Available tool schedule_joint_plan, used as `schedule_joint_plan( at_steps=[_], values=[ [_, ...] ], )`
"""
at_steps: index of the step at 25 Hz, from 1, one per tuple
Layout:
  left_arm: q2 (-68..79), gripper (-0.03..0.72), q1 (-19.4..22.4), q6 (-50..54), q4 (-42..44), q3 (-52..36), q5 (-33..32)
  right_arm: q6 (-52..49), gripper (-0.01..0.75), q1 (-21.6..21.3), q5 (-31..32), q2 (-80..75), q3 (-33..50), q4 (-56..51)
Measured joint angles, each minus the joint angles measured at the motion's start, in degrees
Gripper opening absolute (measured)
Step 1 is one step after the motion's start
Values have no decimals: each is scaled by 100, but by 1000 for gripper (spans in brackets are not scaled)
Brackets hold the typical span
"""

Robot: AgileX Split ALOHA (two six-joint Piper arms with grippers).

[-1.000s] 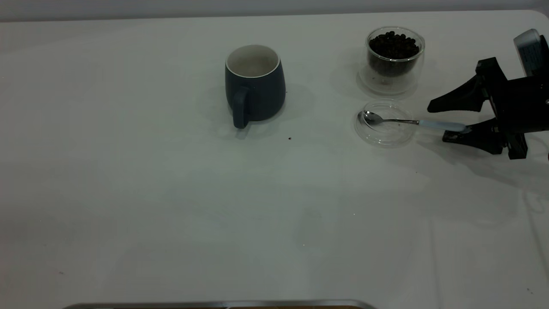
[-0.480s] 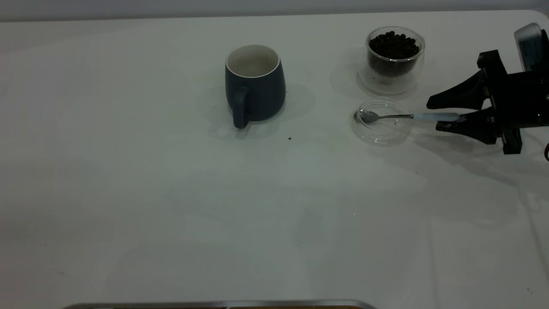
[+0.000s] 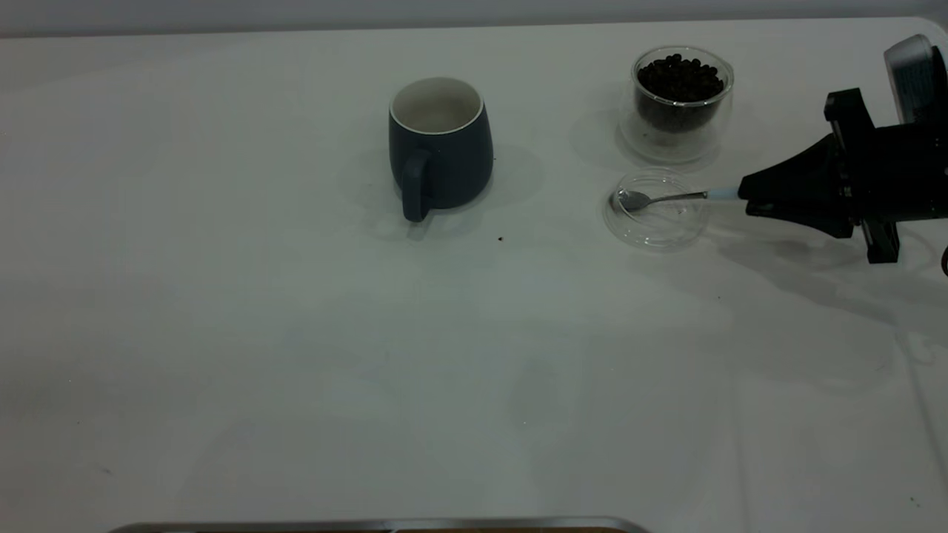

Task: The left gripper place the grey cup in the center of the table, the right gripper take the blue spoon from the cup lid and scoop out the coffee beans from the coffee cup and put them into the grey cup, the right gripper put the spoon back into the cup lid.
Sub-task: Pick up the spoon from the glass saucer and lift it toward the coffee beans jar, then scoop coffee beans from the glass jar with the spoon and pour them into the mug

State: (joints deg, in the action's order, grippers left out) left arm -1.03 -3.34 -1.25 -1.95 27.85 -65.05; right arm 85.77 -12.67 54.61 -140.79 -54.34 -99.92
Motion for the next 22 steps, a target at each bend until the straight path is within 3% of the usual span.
schedule_joint_plan(
  at_steps=[16, 22],
  values=[
    [0, 555, 0, -13, 0, 0, 0, -215, 113, -103, -26, 1297, 69, 1165],
    [0, 555, 0, -14, 0, 0, 0, 613, 113, -97, -176, 1808, 70, 310]
  ],
)
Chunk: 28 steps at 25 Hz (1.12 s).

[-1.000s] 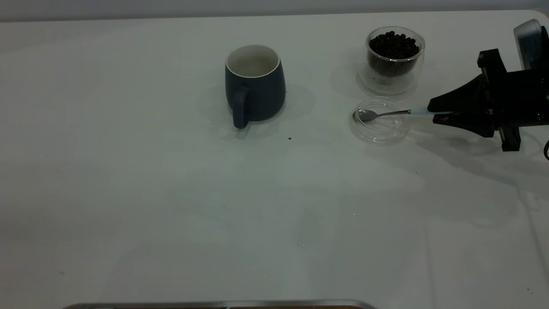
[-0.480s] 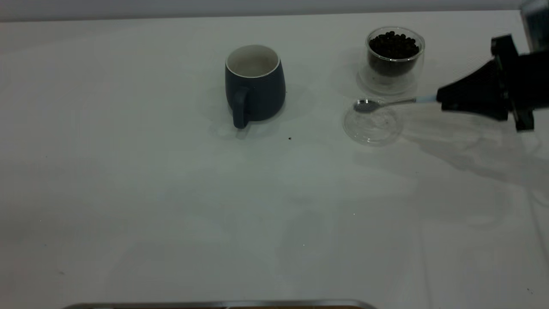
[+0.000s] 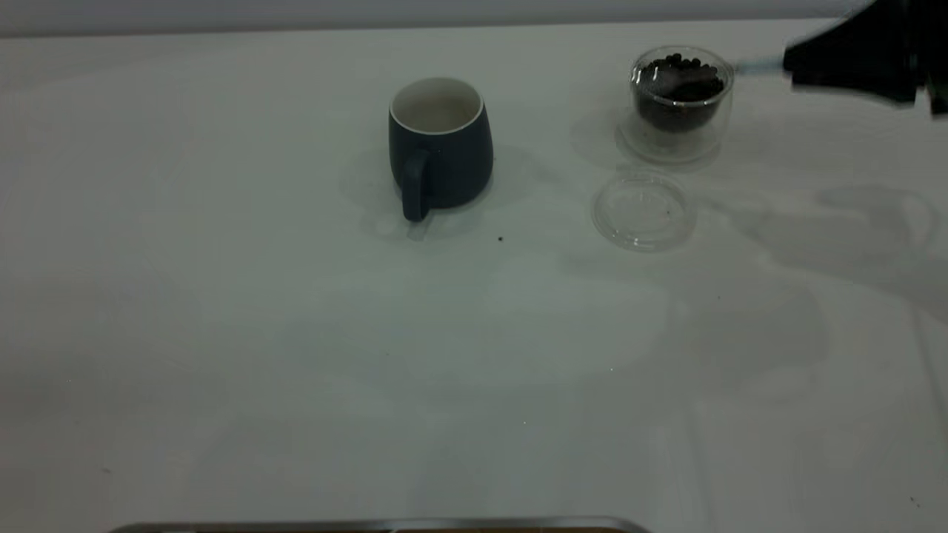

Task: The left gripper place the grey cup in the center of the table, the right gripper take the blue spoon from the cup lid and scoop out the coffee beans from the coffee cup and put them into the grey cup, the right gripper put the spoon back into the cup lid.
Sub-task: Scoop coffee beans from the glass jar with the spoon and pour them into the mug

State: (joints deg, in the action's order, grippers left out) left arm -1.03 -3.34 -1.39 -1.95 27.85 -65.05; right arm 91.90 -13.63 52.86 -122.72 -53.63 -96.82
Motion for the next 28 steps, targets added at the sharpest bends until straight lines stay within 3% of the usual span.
schedule_joint_plan(
  at_steps=[7, 19, 28],
  values=[
    [0, 555, 0, 0, 0, 0, 0, 431, 113, 0, -1093, -38, -289, -345],
    [0, 555, 0, 0, 0, 0, 0, 1165, 113, 452, -1737, -40, -406, -488],
    [0, 555, 0, 14, 0, 0, 0, 744, 113, 619, -1938, -40, -406, -552]
  ],
)
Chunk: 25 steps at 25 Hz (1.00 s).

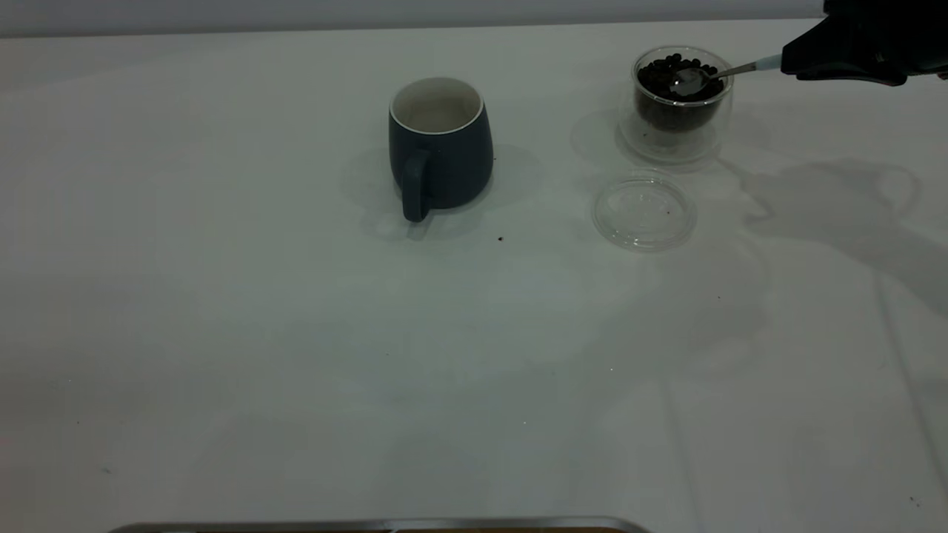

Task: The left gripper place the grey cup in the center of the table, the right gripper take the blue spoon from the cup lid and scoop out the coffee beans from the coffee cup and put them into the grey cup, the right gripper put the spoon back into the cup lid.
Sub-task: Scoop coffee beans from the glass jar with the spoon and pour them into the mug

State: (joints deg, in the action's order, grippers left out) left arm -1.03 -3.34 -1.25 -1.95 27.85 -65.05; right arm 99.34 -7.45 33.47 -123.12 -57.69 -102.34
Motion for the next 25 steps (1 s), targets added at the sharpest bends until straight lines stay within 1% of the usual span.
schedule_joint_plan(
  at_steps=[9, 14, 25],
  values=[
    [0, 555, 0, 0, 0, 0, 0, -1189, 113, 0, 32, -4, 0, 421],
    [0, 555, 0, 0, 0, 0, 0, -1460, 113, 0, 153, -4, 0, 473],
    [0, 555, 0, 0, 0, 0, 0, -2095, 113, 0, 460, -214, 0, 118]
  ],
)
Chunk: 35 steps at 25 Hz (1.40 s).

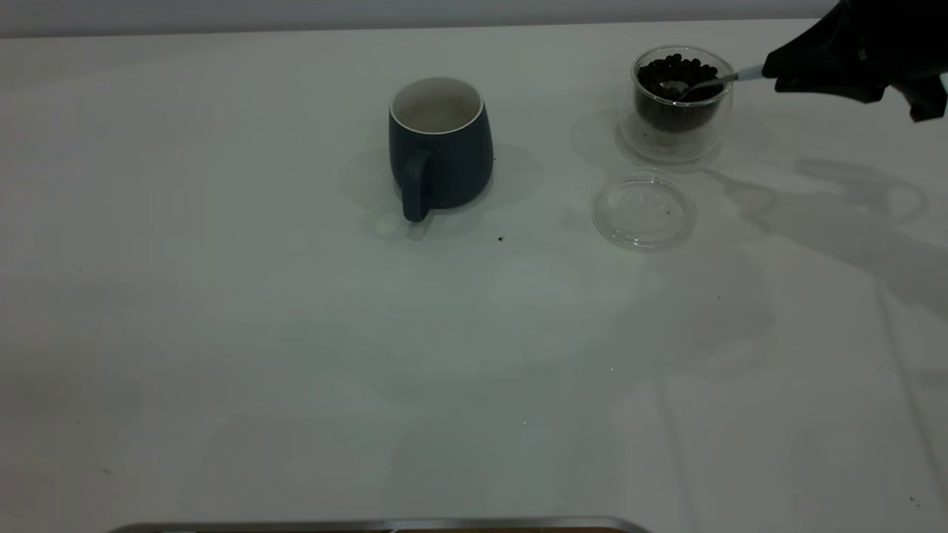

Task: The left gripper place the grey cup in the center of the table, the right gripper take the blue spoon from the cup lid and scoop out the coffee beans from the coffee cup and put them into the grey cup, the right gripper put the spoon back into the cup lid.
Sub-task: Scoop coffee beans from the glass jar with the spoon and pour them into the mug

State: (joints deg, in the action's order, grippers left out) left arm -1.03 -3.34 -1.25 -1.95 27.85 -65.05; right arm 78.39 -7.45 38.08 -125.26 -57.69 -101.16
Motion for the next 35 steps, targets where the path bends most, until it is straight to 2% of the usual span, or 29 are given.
schedule_joint_plan(
  at_steps=[4, 18, 35],
  values=[
    [0, 555, 0, -5, 0, 0, 0, -88, 113, -19, 102, -143, -6, -132],
    [0, 555, 0, -14, 0, 0, 0, -322, 112, -689, 1229, -484, -11, -151],
    [0, 555, 0, -14, 0, 0, 0, -482, 112, -731, 1880, -484, -17, -151]
  ],
)
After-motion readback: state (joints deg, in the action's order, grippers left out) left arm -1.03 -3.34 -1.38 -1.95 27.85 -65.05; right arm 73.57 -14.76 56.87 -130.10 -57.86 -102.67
